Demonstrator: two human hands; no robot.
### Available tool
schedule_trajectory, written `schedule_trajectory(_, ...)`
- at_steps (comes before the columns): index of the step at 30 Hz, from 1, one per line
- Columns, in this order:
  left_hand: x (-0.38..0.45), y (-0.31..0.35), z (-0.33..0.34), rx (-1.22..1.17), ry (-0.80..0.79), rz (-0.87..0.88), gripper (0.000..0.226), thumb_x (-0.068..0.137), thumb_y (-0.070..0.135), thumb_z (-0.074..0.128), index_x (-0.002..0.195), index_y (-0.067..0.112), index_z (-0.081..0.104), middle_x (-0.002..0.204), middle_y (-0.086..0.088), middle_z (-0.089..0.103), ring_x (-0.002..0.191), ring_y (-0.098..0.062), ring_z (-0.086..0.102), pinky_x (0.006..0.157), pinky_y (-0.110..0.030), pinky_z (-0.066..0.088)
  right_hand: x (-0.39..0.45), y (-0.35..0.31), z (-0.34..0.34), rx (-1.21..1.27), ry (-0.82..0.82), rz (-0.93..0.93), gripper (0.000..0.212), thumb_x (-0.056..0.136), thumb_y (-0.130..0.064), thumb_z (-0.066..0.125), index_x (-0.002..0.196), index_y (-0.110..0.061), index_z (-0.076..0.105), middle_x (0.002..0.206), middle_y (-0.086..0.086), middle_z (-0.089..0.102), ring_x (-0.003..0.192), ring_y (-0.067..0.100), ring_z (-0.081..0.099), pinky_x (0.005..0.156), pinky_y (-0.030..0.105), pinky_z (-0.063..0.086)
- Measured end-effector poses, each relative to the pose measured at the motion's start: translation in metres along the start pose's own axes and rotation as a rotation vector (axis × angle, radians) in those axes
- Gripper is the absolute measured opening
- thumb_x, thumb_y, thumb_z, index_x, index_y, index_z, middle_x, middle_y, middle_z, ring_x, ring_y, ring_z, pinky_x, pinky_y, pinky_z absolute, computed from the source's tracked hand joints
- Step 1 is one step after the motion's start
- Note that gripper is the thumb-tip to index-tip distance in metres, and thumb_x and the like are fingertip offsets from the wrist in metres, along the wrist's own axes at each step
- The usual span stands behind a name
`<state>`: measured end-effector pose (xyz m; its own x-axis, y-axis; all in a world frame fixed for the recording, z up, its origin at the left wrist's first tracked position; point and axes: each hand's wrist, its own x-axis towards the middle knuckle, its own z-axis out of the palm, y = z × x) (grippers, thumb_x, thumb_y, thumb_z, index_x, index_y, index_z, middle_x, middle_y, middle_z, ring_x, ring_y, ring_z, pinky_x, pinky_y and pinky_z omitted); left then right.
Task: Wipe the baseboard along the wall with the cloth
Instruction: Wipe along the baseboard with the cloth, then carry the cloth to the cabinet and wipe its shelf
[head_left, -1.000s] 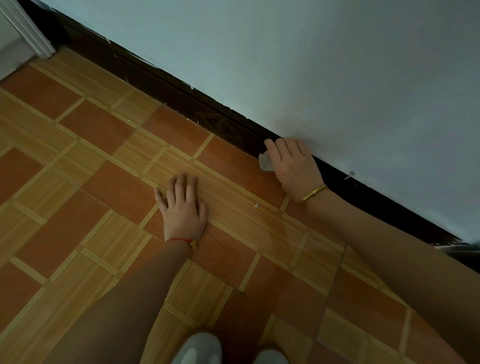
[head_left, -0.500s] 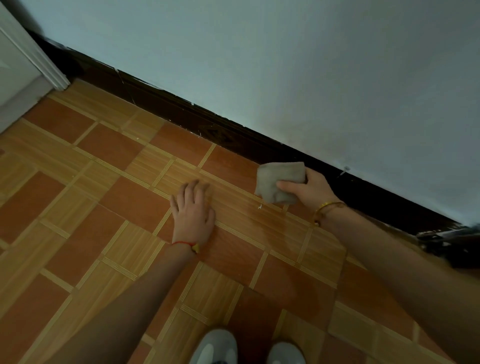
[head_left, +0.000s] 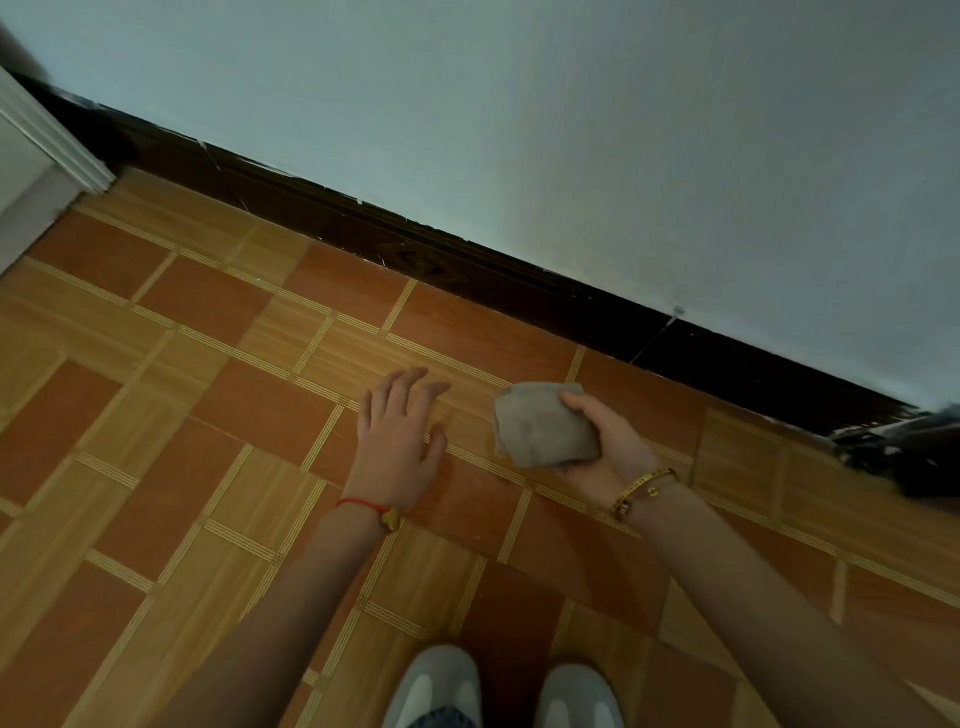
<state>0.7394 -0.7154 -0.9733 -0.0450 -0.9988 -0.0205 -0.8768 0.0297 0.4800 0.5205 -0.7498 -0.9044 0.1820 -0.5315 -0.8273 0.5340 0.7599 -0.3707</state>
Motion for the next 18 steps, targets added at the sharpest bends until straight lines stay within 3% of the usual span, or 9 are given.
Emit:
schedule_trajectory(6,-0.005,-0.006,0.01,0.019,-0.026,0.027,0.045,0.088,0.012,0.06,0.132,0.021,0.054,0.148,-0.007,0.044,0.144,-0.033,0.031,0.114,-0.065,0.027,0.003,0.007,-0.009,0.035,-0.106,0.052,0.051,0.077,-0.009,0.063,0.126,0.002,0.053,0.127,0.017,0.057,0.119,0.033,0.055,0.099,0.042,0.046)
schedule_trajectory(12,0.0,-0.01,0.015,0.036,-0.034,0.052,0.044,0.087,0.01,0.059,0.13,0.021,0.056,0.146,-0.006,0.047,0.143,-0.033,0.033,0.116,-0.065,0.024,0.011,0.01,-0.01,0.039,-0.108,0.083,0.042,0.076,-0.01,0.062,0.116,-0.001,0.058,0.111,0.013,0.061,0.105,0.027,0.06,0.074,0.033,0.06)
schedule_trajectory(16,0.008,-0.009,0.004,0.032,-0.048,0.049,0.043,0.087,0.009,0.059,0.129,0.02,0.057,0.145,-0.006,0.048,0.143,-0.033,0.032,0.118,-0.064,0.021,0.01,0.005,-0.004,-0.036,-0.064,0.11,0.044,0.077,-0.011,0.063,0.119,0.0,0.058,0.124,0.014,0.058,0.114,0.028,0.056,0.079,0.037,0.056)
schedule_trajectory(18,0.01,-0.003,-0.012,0.033,-0.068,0.037,0.041,0.088,0.008,0.057,0.128,0.019,0.058,0.144,-0.007,0.049,0.142,-0.034,0.033,0.117,-0.063,0.024,-0.001,-0.003,0.003,-0.042,-0.034,0.126,0.041,0.076,-0.01,0.063,0.116,-0.001,0.058,0.123,0.013,0.057,0.112,0.027,0.057,0.074,0.036,0.055)
